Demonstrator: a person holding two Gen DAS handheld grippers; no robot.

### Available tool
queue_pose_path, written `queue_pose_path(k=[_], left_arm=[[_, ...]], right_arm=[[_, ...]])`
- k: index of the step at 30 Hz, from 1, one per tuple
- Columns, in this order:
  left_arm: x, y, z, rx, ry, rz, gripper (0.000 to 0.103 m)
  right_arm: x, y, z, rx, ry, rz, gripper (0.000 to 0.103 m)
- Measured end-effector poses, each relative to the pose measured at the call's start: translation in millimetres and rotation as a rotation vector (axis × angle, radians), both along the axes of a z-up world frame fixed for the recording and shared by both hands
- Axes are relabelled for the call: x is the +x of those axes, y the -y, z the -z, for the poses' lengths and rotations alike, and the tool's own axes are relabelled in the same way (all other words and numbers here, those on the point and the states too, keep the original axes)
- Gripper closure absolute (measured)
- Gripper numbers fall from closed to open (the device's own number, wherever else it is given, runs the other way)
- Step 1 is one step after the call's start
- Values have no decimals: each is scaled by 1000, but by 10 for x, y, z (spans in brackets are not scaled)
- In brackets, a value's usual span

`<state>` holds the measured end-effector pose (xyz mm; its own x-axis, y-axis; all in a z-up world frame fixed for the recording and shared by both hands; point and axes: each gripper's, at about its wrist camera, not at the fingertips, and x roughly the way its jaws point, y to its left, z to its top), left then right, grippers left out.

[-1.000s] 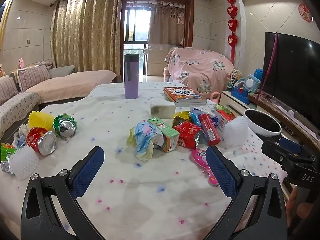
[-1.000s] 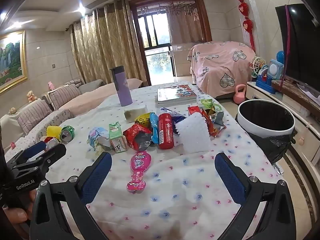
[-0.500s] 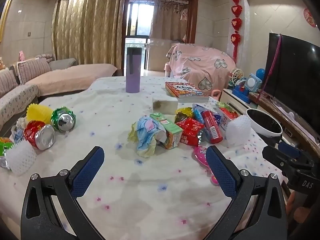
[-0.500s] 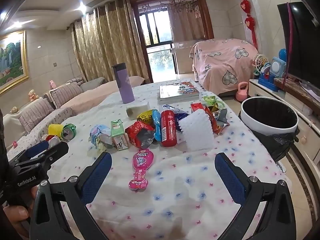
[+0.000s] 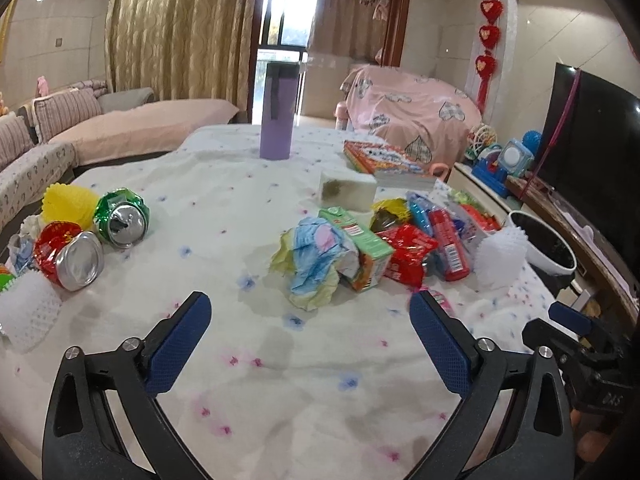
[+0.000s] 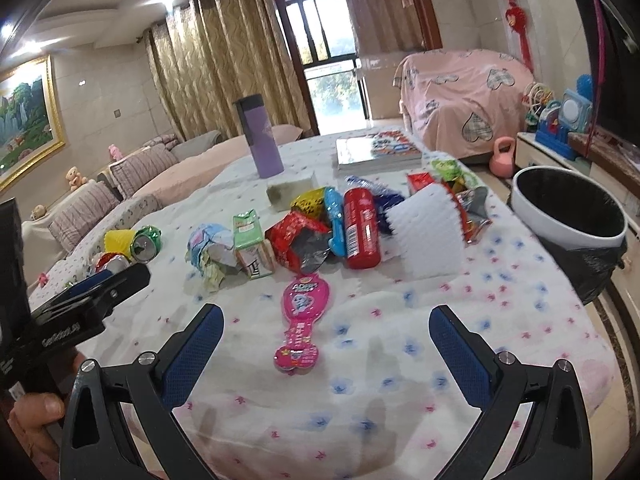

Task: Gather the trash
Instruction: 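Move both tools toward the trash pile on the bed, then grasp the blue tissue with left gripper while right gripper grasps pink hairbrush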

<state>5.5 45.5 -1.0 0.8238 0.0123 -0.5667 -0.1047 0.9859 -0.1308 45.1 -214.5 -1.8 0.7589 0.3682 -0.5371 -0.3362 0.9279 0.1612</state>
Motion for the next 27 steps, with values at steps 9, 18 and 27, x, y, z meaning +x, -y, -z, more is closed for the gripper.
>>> queue_pose_path(k=[9,18,27], left_arm=[[481,-111,219,-13,-108,25,16],[779,-134,462,-48,-208,44,61],[566,-132,367,-101,-189,72,85]], right_arm=[[307,-295,222,-25,-136,-55,14],[540,-471,506,-124,-253,-46,46],[529,-307,466,-97,-238,-66,100]])
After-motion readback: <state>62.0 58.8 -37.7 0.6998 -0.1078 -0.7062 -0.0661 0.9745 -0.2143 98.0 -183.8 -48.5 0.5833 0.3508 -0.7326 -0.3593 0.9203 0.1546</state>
